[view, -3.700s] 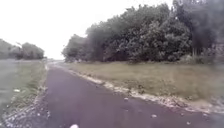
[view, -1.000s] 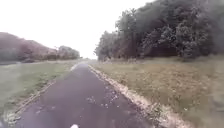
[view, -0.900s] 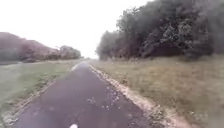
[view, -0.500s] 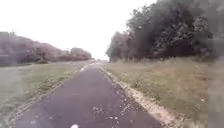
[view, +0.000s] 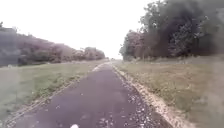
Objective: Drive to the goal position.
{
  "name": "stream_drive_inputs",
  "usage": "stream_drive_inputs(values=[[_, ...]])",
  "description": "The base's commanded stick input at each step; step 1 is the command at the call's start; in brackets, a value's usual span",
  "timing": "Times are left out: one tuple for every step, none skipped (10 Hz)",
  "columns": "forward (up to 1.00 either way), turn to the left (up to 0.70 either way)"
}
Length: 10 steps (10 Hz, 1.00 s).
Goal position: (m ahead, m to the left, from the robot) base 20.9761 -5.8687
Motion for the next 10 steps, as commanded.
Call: stream_drive_inputs(values=[[0.7, 0.0], [0.7, 0.0], [0.7, 0.0], [0.7, 0.0], [0.7, 0.0], [0.7, 0.0], [0.7, 0.0], [0.7, 0.0], [0.7, 0.0], [0.7, 0.0]])
